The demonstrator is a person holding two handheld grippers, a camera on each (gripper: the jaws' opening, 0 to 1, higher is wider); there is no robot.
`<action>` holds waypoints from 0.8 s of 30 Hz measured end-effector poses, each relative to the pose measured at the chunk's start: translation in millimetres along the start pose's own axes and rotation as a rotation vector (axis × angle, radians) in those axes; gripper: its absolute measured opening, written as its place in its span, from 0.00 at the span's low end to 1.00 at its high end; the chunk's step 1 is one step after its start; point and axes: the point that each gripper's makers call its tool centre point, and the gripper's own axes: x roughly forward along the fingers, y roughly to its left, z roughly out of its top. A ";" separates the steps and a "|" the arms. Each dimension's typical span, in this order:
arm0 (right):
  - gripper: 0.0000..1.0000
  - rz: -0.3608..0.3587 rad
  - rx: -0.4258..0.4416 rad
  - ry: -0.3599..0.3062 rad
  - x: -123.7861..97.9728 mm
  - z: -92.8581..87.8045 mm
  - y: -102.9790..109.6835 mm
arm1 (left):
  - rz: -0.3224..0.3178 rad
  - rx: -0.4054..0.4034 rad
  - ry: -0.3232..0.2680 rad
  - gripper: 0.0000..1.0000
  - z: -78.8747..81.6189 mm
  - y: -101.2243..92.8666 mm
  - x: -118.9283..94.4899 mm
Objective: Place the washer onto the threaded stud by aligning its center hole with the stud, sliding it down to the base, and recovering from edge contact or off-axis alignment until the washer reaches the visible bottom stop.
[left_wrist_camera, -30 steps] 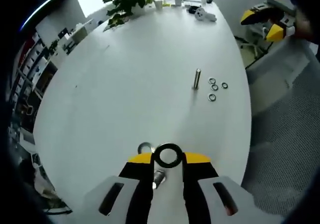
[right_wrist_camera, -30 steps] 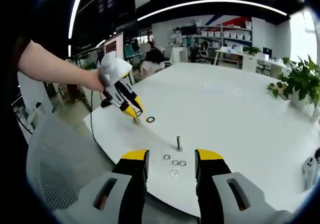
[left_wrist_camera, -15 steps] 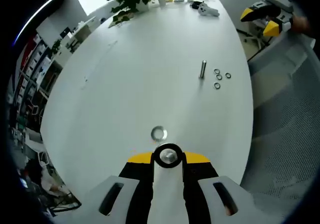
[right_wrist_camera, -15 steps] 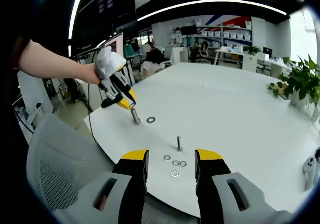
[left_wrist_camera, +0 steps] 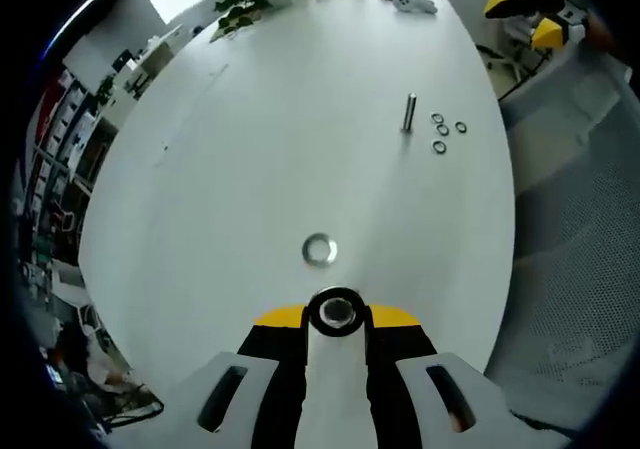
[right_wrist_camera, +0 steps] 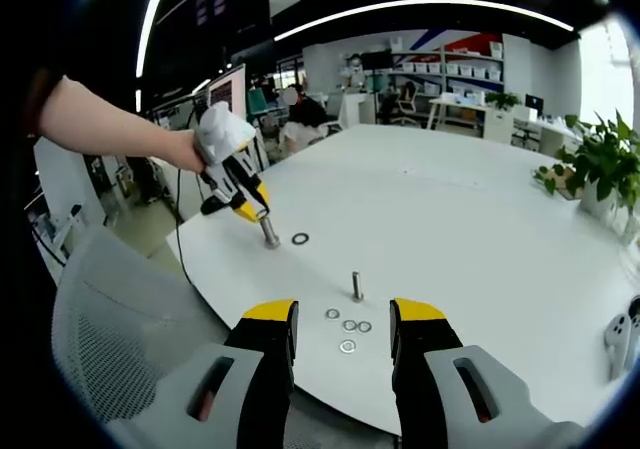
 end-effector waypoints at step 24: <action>0.39 -0.023 0.004 0.005 -1.0 -1.6 -4.8 | -0.048 0.008 0.038 0.19 -6.9 -3.0 30.4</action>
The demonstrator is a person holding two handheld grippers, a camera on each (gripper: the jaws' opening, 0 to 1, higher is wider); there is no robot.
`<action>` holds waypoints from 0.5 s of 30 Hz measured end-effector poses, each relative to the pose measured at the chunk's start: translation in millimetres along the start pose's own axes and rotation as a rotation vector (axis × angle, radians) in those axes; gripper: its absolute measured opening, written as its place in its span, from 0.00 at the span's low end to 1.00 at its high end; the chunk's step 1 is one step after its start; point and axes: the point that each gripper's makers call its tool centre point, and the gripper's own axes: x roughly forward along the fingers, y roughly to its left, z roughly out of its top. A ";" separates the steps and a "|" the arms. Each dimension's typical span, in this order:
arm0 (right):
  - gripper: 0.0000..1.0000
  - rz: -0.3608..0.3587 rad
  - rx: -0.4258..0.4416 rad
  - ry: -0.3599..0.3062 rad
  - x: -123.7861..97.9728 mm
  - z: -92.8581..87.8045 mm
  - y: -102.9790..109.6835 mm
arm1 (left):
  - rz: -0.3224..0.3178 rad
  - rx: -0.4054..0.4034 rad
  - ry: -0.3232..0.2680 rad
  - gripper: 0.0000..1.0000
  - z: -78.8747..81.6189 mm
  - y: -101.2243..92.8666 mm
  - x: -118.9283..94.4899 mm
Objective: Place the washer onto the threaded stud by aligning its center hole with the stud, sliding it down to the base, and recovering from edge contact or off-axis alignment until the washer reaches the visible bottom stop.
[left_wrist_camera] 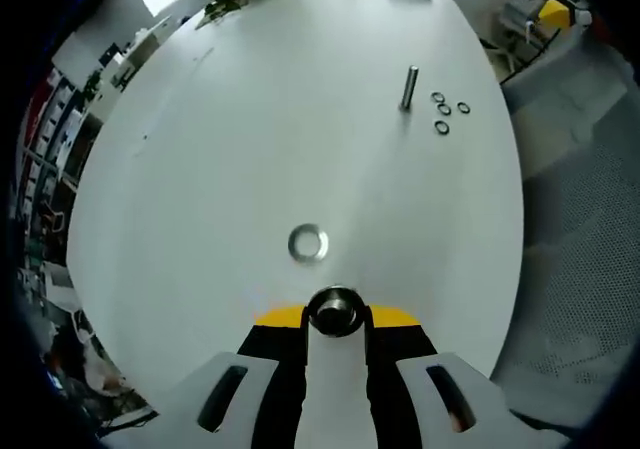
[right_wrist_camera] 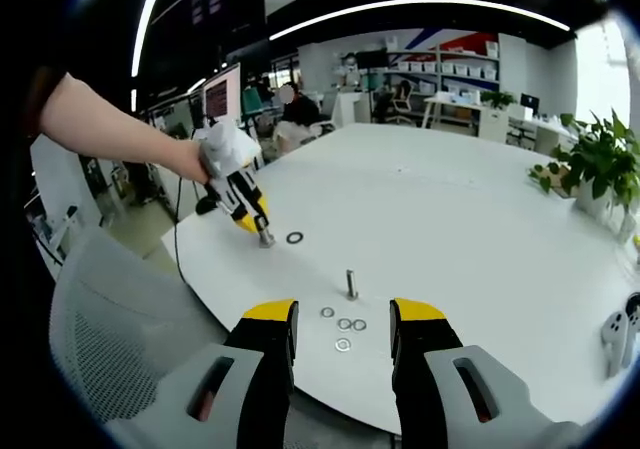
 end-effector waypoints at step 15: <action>0.39 -0.009 -0.006 0.005 -0.2 -0.7 -1.5 | -0.028 -0.021 0.014 0.19 -6.8 -3.8 17.0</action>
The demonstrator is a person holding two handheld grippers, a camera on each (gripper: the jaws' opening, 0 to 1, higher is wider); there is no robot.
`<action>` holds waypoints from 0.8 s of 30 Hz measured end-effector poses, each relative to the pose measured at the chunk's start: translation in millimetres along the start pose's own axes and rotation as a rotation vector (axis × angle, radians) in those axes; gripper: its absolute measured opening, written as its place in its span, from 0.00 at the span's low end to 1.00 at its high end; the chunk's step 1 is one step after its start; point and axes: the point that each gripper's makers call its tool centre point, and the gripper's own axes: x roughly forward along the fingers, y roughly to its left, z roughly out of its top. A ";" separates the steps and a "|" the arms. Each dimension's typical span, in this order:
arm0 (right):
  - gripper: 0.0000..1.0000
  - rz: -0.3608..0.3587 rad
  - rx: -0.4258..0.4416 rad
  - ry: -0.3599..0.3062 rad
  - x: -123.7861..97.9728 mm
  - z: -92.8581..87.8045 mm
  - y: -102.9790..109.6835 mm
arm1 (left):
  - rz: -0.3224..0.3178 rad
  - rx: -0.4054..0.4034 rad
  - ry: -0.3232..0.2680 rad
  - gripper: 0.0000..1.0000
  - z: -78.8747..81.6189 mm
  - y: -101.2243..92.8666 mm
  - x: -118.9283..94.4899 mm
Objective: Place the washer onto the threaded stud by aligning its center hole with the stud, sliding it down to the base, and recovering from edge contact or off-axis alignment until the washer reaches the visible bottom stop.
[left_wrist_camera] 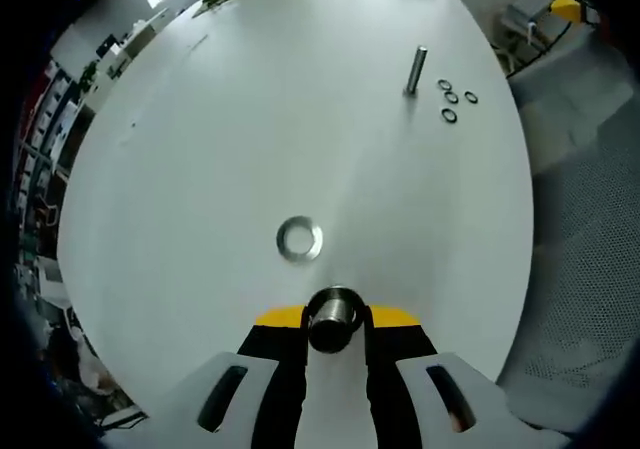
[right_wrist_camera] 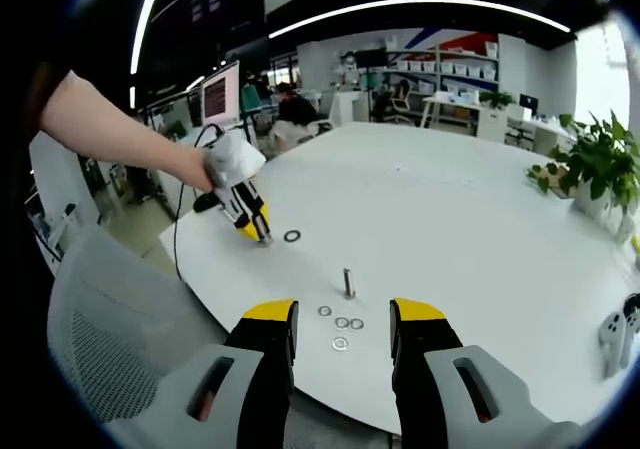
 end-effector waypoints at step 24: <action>0.39 0.006 -0.001 0.000 0.7 0.2 1.0 | -0.003 -0.074 -0.040 0.28 0.5 2.7 4.9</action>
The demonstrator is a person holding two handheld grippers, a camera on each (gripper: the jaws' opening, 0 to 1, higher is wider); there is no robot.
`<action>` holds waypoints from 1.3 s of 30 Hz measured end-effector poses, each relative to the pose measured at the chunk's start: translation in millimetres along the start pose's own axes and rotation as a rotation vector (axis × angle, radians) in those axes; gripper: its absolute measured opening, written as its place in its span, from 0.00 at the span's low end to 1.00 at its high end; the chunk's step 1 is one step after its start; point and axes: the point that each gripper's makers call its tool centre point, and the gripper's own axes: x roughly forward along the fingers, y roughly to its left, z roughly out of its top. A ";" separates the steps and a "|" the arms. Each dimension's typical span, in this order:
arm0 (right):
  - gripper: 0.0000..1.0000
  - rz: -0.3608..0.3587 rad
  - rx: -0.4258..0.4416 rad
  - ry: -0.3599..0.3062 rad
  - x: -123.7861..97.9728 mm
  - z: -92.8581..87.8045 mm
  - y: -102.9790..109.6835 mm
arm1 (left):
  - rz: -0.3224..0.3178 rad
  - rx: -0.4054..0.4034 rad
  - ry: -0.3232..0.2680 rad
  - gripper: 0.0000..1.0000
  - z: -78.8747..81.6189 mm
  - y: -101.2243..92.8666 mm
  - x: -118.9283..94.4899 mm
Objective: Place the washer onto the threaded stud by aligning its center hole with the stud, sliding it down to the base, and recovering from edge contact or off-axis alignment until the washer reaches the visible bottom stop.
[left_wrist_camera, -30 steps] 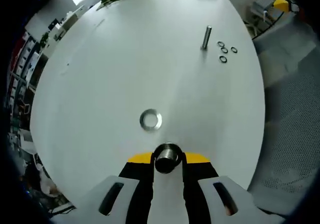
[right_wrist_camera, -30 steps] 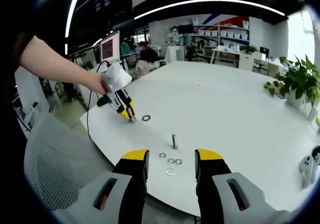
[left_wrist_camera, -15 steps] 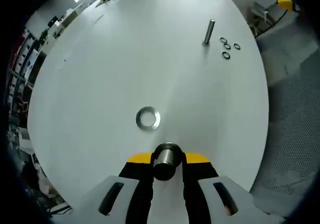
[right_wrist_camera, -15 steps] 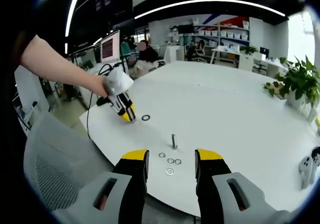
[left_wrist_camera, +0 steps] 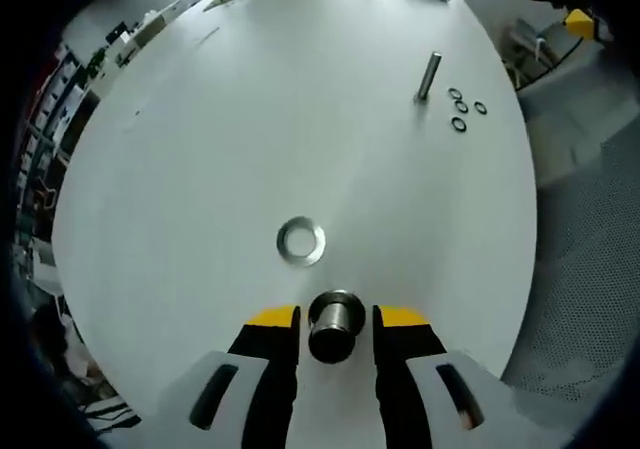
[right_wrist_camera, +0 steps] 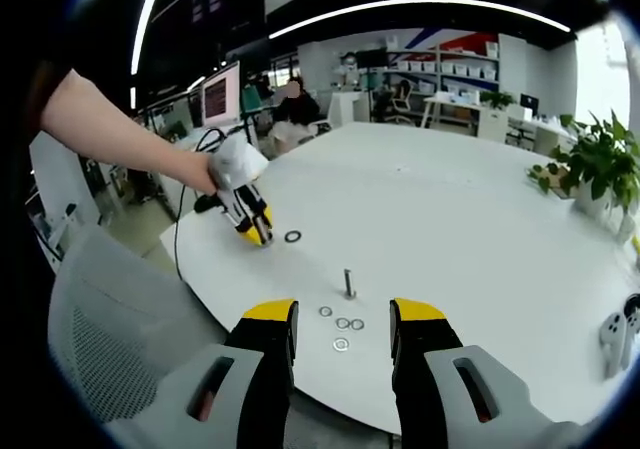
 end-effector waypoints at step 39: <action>0.39 0.025 0.012 -0.027 -1.1 4.8 2.7 | 0.037 -0.099 -0.007 0.29 47.4 23.8 -3.4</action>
